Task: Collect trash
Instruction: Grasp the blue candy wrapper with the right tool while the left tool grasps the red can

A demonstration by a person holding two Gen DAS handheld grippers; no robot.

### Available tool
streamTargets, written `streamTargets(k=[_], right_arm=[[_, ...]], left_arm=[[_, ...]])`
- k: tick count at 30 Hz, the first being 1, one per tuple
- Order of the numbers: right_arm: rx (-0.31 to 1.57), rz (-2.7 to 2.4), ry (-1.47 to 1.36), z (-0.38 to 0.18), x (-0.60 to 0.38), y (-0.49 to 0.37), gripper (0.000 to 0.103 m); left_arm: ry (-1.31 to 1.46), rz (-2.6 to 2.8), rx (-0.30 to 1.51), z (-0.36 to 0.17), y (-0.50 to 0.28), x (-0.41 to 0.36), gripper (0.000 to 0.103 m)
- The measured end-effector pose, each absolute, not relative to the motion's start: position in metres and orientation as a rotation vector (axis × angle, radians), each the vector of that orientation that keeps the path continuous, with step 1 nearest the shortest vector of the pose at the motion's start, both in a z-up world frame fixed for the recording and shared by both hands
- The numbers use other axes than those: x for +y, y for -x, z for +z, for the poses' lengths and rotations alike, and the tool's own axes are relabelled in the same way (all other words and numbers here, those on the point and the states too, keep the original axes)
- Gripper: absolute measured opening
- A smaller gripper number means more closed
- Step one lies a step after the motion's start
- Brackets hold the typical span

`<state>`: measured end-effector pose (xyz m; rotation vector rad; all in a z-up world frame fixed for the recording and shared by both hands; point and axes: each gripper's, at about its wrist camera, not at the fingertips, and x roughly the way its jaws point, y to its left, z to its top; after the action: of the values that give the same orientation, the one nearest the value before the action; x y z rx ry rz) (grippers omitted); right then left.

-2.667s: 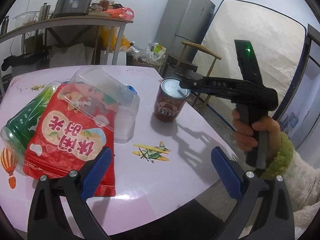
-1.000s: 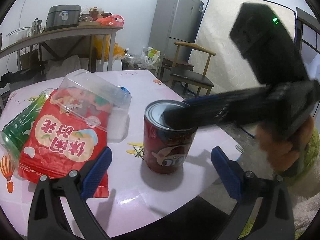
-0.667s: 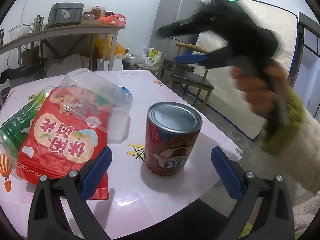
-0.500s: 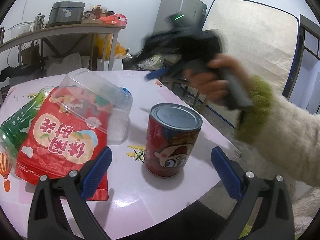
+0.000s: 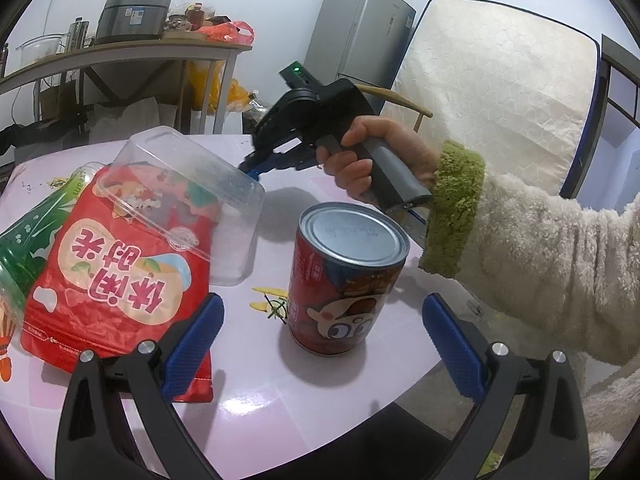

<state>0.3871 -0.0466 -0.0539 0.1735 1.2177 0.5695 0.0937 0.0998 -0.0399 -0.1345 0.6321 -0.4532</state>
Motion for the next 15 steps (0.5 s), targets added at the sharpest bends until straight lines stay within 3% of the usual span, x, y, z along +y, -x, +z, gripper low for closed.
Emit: streamTargets(k=[11,15], right_arm=[[1.094,0.392,-0.221,-0.026,-0.150,-0.295,0.007],[1.137,0.447,-0.271,-0.034,-0.181,-0.245,0.013]], left_arm=[[0.123,-0.442,0.609,-0.033,-0.092,0.086,0.097],[0.123,-0.435,0.594,-0.030,-0.097,0.080,0.097]])
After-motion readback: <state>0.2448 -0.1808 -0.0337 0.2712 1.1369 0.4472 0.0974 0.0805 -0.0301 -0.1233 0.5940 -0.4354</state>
